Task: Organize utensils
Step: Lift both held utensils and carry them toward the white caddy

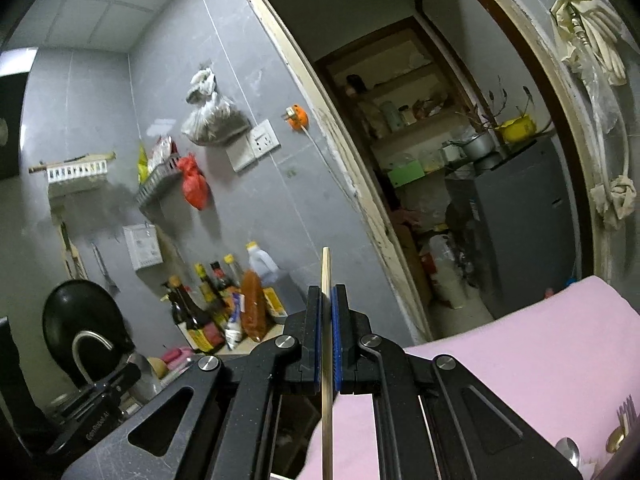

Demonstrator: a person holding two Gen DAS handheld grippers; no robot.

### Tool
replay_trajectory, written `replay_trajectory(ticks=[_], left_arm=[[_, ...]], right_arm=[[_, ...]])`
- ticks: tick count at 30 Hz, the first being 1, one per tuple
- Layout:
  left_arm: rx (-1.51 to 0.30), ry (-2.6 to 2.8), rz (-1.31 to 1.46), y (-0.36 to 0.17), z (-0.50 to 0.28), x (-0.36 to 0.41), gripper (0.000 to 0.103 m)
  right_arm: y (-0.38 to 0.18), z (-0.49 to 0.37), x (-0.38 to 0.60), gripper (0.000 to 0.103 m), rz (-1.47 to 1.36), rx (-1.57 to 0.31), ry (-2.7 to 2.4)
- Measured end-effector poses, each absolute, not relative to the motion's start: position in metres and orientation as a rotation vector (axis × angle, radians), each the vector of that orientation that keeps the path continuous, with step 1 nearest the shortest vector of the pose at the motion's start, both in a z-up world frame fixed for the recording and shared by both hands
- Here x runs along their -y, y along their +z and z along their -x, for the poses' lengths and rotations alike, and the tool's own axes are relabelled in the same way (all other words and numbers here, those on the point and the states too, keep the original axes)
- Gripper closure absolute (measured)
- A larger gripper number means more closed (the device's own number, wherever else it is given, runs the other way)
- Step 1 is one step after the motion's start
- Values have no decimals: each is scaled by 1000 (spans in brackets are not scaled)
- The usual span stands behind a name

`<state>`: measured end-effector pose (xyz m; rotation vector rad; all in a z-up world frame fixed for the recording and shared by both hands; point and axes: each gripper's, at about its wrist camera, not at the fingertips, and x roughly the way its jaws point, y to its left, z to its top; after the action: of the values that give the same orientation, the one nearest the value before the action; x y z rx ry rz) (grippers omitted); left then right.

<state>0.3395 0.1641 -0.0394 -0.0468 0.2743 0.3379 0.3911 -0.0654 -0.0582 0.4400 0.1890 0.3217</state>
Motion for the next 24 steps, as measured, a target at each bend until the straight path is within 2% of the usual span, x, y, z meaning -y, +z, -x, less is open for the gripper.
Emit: replay_trajectory(ticks=[24], left_arm=[[-344, 313, 57, -51, -329, -163, 98]], right_arm=[[-75, -385, 72, 98, -433, -216, 310]])
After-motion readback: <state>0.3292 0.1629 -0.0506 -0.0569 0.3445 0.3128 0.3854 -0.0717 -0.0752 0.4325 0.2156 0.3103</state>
